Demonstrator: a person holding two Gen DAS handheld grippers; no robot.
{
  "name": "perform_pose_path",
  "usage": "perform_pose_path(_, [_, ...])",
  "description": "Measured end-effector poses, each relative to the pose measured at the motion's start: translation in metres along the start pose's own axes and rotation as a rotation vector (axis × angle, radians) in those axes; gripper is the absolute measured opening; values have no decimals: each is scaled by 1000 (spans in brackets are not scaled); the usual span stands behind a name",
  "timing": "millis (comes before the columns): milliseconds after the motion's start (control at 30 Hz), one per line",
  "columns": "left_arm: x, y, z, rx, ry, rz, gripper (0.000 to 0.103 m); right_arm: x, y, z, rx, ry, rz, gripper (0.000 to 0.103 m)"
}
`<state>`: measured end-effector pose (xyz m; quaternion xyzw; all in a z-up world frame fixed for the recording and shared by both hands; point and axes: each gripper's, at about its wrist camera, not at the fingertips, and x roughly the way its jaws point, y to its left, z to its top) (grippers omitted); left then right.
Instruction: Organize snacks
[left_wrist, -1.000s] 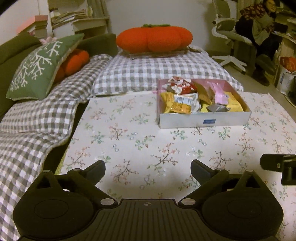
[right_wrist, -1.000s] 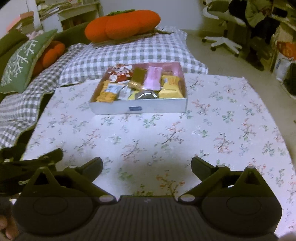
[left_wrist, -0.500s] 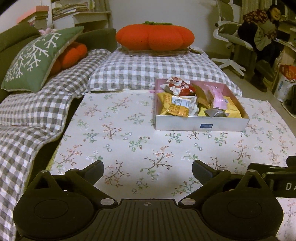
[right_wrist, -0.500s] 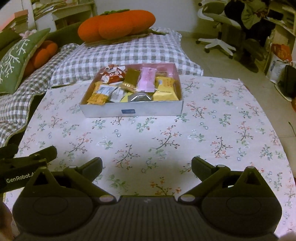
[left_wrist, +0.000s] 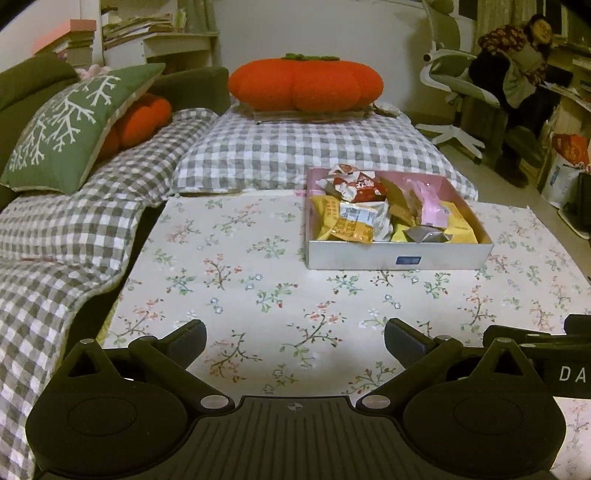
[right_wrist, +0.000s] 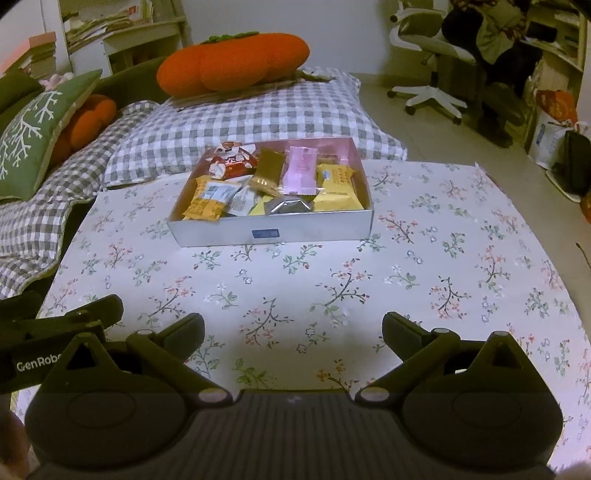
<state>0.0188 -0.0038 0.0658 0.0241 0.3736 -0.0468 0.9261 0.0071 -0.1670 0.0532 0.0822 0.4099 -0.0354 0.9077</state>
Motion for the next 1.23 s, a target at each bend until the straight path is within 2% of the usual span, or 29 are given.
perform_pose_path(1233, [5, 0, -3, -6, 34, 18, 103, 4, 6, -1, -13, 29, -9, 102])
